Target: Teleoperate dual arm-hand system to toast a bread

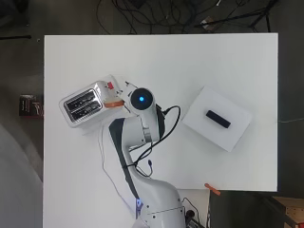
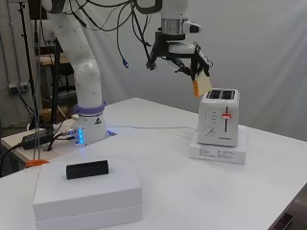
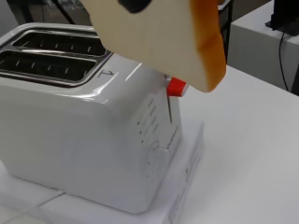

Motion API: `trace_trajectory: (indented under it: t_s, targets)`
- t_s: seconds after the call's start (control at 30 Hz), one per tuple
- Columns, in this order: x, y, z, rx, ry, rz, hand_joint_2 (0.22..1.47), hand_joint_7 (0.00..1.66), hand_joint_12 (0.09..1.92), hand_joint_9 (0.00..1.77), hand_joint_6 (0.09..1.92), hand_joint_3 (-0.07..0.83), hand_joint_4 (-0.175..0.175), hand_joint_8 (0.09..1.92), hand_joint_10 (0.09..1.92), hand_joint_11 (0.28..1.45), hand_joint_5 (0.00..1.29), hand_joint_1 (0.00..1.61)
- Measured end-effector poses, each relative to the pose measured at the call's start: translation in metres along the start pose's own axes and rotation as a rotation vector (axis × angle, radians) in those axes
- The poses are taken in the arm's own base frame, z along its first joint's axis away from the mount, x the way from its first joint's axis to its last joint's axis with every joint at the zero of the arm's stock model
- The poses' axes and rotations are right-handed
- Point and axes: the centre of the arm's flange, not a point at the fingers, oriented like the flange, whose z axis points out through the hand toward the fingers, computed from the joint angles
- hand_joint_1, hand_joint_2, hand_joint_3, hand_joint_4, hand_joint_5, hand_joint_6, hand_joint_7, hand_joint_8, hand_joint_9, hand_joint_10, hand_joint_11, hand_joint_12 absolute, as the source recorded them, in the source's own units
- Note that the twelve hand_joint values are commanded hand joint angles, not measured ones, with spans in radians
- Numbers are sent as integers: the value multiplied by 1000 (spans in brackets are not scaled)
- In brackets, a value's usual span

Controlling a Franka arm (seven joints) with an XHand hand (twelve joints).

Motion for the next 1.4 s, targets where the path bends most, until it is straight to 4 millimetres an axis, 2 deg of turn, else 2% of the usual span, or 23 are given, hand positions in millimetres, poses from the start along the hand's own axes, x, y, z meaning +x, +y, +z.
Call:
trace_trajectory:
  t_s: [0.1,0.13,0.2,0.27,0.33,0.43,0.5,0.57,0.63,1.07,1.17,1.23,1.27,1.3,1.37,1.4]
  targets:
    - [-33,-2,-27,-54,-28,79,1121,1176,426,1469,1133,0,-175,784,87,757,800,1254]
    - [-36,-4,-40,-82,-29,83,1120,1176,491,1474,1123,0,-175,790,87,736,803,1254]
    - [-22,-7,-66,-131,-9,33,1123,1162,604,1484,1109,0,-175,827,87,700,803,1253]
    - [6,-1,-75,-144,7,-31,1124,1153,654,1486,1100,0,-175,851,87,683,804,1253]
    - [39,17,-56,-105,-8,-87,1124,1151,668,1486,1094,0,-175,859,87,676,808,1254]
    - [79,49,9,14,-48,-142,1123,1151,672,1485,1088,0,-175,860,87,670,811,1254]
    - [98,62,43,72,-45,-173,1123,1150,672,1485,1084,0,-175,863,87,667,812,1255]
    - [117,65,51,84,-6,-207,1123,1149,669,1483,1087,0,-175,864,87,663,809,1254]
    - [136,63,51,84,29,-240,1126,1145,663,1480,1098,1,-175,870,87,661,802,1253]
    - [142,68,41,76,54,-270,1139,1117,559,1454,1148,1,-174,912,87,676,776,1247]
    - [144,65,35,55,42,-283,1154,1082,326,1374,1223,-2,-119,925,87,720,763,1224]
    - [146,58,21,4,22,-294,1144,1006,179,1148,1292,0,-154,979,606,744,722,1314]
    - [148,55,20,-19,22,-305,1147,975,138,1082,1321,0,-165,1016,782,753,701,1337]
    - [152,51,23,-39,35,-317,1149,955,116,1048,1330,0,-171,1043,884,764,687,1349]
    - [154,46,29,-57,93,-309,1124,993,97,1107,1282,-1,-175,986,862,791,709,1368]
    - [152,45,32,-56,131,-295,1139,1023,89,1144,1276,-6,-158,964,683,799,719,1317]
